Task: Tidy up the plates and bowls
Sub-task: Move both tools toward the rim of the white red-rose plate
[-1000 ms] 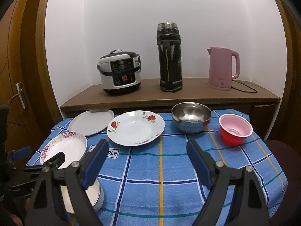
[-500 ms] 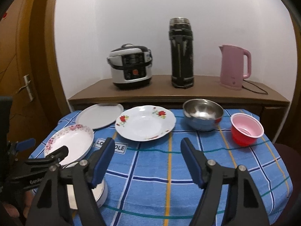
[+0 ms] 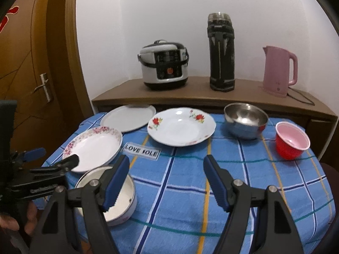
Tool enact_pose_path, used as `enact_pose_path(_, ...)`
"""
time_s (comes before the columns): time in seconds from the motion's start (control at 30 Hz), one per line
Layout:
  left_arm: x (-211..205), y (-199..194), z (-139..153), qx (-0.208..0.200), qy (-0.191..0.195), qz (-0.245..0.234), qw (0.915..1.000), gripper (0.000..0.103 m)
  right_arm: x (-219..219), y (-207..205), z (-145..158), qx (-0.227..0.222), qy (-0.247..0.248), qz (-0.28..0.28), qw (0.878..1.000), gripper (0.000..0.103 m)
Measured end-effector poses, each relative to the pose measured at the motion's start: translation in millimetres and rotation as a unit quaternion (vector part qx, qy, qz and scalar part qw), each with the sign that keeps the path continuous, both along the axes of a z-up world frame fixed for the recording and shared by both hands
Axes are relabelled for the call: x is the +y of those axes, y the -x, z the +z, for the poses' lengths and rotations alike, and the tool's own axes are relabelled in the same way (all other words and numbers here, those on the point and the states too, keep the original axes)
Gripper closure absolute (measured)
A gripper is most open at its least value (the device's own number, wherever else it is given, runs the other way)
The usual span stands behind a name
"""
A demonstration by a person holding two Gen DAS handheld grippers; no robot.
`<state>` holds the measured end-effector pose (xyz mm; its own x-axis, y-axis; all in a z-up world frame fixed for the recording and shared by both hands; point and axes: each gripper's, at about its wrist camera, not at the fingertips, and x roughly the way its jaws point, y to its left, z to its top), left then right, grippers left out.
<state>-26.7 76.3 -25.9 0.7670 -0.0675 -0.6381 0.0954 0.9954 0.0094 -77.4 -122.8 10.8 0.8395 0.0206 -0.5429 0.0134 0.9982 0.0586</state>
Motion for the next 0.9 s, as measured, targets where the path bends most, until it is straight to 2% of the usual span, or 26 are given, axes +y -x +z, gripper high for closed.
enact_pose_path(0.07,0.6,2.9,-1.7,0.002,0.006,-0.003,1.0000,0.003,1.8,-1.0,-5.2,0.012,-0.013,0.011,1.000,0.030)
enact_pose_path(0.13,-2.5,2.7,-5.6,0.007,0.001,-0.011,0.9999,0.009,4.9,-6.1,-12.7,0.032,-0.027,0.026,0.999,0.031)
enact_pose_path(0.2,-6.5,0.1,-12.3,0.025,0.000,-0.020,0.9995,0.027,8.8,-10.7,-19.7,0.049,-0.033,0.036,0.998,0.041)
enact_pose_path(0.3,-7.9,-3.3,-21.3,0.051,0.024,-0.034,0.9978,0.033,13.3,-15.1,-29.1,0.067,-0.030,0.046,0.996,0.048)
enact_pose_path(0.37,-13.8,-3.4,-24.9,0.056,0.018,-0.044,0.9973,0.037,12.9,-16.5,-33.0,0.072,-0.032,0.045,0.996,0.049)
enact_pose_path(0.53,-20.5,-6.3,-11.9,0.032,0.005,-0.054,0.9980,0.038,-2.4,-18.0,-27.5,0.057,-0.036,0.026,0.997,0.050)
enact_pose_path(0.7,-41.5,-44.9,22.8,0.009,0.015,-0.100,0.9949,0.038,-31.3,-38.3,-16.0,0.050,-0.038,-0.015,0.998,0.050)
enact_pose_path(0.8,-63.1,-82.3,29.9,0.032,0.000,-0.107,0.9938,0.038,-55.5,-64.6,-12.3,0.056,-0.065,-0.045,0.995,0.049)
enact_pose_path(0.9,-81.2,-121.5,25.3,0.071,-0.002,-0.116,0.9907,0.038,-72.3,-92.8,-12.7,0.068,-0.065,-0.066,0.993,0.049)
